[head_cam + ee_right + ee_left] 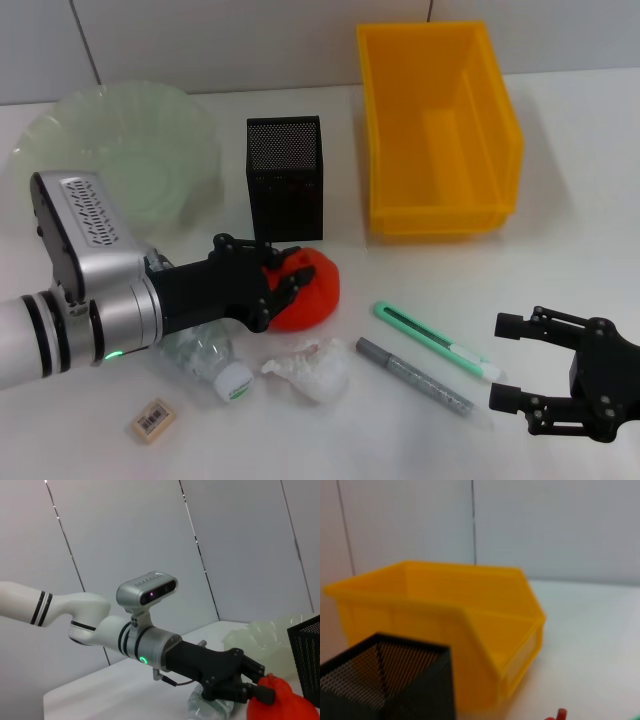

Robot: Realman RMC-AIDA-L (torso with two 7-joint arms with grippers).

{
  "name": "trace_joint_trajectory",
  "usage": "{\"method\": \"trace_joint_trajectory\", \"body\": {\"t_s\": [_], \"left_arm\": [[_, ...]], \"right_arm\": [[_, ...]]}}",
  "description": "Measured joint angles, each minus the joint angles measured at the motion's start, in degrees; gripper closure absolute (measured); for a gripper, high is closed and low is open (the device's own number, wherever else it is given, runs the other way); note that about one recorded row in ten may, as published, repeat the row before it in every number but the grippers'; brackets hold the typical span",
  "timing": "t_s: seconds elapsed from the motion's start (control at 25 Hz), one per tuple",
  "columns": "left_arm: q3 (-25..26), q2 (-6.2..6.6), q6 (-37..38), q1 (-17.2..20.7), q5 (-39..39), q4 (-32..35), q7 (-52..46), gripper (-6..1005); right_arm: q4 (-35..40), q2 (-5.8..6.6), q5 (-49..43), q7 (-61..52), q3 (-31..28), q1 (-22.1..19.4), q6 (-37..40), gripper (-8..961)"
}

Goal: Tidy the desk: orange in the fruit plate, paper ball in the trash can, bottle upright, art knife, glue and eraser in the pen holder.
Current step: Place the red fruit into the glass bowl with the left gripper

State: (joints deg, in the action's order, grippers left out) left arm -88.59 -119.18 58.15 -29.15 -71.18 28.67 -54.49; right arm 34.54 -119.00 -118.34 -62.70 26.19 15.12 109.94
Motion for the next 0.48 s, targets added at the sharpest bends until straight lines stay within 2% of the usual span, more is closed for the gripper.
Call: {"method": "trace_joint_trajectory", "body": {"t_s": [0.12, 0.16, 0.28, 0.4, 0.44, 0.48], "left_arm": [[0.2, 0.07, 2.6, 0.8, 0.5, 1.1, -0.4, 730], [1.7, 0.38, 6.7, 2.4, 1.2, 2.8, -0.5, 762], [3.9, 0.66, 10.3, 4.6, 1.7, 5.6, -0.4, 786], [3.9, 0.66, 10.3, 4.6, 1.7, 5.6, -0.4, 811], [10.9, 0.78, 16.5, 8.6, 1.9, 10.9, -0.1, 819], [15.1, 0.66, 17.3, 9.6, 2.4, 12.4, -0.2, 861]], "right_arm": [[0.0, 0.0, 0.0, 0.0, 0.0, -0.1, 0.0, 123], [-0.1, 0.0, 0.0, 0.0, 0.0, -0.2, 0.0, 123], [-0.1, 0.01, 0.0, 0.0, 0.0, -0.3, 0.0, 123], [-0.1, 0.0, 0.0, -0.1, 0.0, -0.3, 0.0, 124], [-0.1, 0.01, 0.0, -0.1, 0.0, -0.3, 0.0, 124], [-0.1, 0.0, 0.0, -0.1, 0.0, -0.2, 0.0, 124]]}}
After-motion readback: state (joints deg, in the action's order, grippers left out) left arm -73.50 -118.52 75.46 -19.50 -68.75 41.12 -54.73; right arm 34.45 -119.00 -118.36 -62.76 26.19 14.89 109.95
